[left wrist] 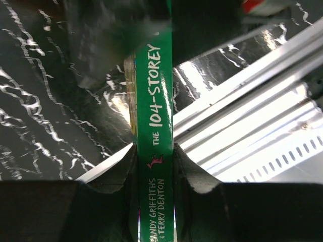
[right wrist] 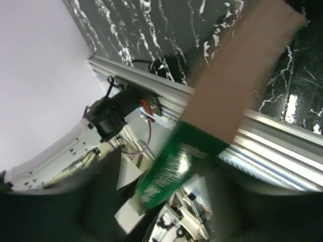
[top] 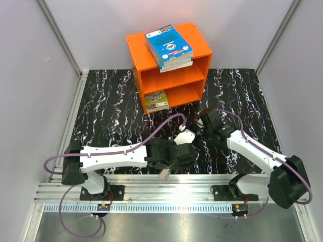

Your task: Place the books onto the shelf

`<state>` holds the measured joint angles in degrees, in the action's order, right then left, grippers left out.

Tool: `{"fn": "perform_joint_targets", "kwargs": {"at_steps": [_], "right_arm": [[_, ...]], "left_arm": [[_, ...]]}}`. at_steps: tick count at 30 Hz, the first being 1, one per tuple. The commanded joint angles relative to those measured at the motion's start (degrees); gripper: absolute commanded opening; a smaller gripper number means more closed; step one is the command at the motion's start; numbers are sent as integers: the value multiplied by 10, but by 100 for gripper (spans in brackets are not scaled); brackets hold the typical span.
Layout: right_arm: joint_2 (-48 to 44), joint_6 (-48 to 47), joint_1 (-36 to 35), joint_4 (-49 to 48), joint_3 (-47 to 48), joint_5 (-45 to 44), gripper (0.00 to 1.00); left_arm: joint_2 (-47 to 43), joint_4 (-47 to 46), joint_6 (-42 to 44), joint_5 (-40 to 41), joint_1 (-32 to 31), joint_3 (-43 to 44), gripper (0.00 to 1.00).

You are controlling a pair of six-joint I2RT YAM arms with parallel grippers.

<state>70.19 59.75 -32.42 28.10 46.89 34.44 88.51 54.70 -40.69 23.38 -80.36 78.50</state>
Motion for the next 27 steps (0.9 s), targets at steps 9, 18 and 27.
{"fn": "perform_joint_targets", "kwargs": {"at_steps": [9,18,27], "right_arm": [[-16,33,-25,-50,-37,1,0],[7,-17,-23,-7,30,-41,0],[-21,-5,28,-163,35,-68,0]], "left_arm": [[10,13,-34,93,-17,72,0],[-60,37,-80,72,-15,89,67],[-258,77,-171,77,-14,5,99]]}}
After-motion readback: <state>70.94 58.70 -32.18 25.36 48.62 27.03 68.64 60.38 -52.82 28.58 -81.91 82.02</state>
